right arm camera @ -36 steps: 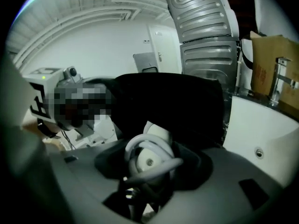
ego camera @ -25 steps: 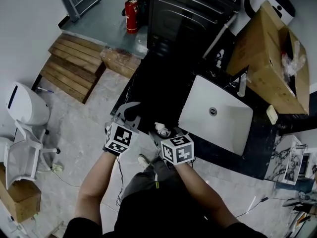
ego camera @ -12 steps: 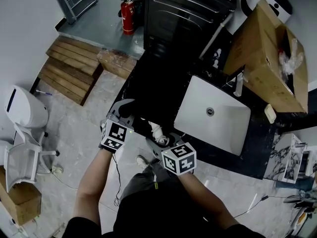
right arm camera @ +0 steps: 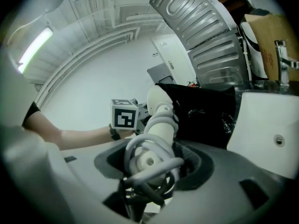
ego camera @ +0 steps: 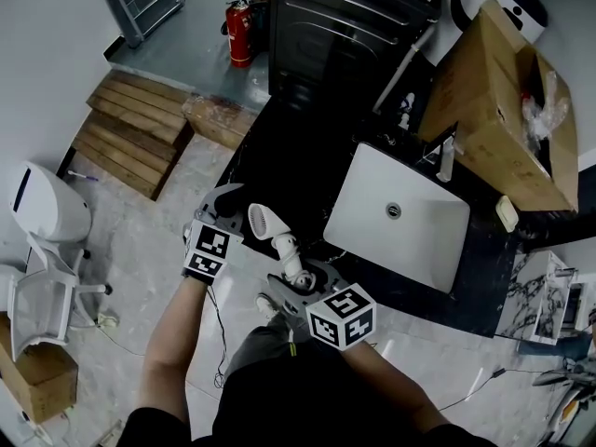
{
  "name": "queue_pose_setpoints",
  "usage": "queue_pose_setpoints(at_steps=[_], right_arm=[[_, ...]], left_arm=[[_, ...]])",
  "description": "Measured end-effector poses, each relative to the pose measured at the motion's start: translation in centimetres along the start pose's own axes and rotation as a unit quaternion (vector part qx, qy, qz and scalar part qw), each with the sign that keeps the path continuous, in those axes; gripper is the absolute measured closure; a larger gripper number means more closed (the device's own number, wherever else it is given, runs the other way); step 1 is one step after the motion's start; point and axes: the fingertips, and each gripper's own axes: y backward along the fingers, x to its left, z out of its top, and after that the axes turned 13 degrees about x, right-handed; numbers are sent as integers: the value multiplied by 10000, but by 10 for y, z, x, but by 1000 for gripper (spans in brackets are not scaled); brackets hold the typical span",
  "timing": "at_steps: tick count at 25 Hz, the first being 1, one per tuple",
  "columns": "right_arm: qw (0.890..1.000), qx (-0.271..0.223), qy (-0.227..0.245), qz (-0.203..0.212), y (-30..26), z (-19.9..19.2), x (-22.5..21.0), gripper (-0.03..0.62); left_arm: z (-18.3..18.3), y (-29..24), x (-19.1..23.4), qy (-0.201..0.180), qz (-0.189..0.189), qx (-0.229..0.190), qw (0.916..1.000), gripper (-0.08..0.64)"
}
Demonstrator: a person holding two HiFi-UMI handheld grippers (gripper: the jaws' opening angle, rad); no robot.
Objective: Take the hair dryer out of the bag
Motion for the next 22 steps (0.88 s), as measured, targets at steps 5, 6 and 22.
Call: queue_pose_setpoints(at_steps=[5,6,22], right_arm=[[9996,-95,70,238,9,4,14,337],[9995,-133,68,273,11,6,16,337],[9948,-618,-62,801,45,37,45,337]], left_arm=[[-8,-2,7,223,-3,94,9997,535],[-9,-3,7,218,-25,117,9997,535],[-6,-11,-6,8,-166,165,9997,535]])
